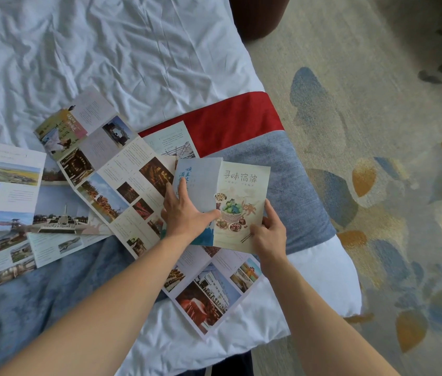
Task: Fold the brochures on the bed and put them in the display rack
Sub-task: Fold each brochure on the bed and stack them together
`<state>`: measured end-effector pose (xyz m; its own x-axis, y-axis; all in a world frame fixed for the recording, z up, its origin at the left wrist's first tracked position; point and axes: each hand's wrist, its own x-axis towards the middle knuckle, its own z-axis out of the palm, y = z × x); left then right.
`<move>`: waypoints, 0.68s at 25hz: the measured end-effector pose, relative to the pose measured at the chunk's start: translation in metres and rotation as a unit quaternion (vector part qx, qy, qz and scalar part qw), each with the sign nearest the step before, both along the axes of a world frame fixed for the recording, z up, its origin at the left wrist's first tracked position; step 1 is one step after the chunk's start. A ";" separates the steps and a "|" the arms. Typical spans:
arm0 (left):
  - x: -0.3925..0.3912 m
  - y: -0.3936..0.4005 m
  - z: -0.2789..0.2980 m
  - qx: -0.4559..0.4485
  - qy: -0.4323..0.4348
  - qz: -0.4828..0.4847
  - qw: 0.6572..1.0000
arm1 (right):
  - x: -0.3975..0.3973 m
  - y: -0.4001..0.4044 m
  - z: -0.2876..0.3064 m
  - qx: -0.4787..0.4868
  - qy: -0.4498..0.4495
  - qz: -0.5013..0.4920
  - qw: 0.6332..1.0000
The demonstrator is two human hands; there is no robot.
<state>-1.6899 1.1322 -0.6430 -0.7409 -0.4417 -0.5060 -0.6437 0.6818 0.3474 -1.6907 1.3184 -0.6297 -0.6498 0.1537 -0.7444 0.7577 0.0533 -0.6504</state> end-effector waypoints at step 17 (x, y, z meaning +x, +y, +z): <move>0.023 0.021 -0.009 0.152 0.001 0.022 0.988 | 0.019 -0.022 -0.016 0.111 -0.003 0.252 0.961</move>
<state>-1.6666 1.1530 -0.6524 -0.7257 -0.3015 -0.6185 -0.6694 0.5170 0.5335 -1.6713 1.2961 -0.6460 -0.6787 -0.0228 -0.7341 0.6038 0.5516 -0.5754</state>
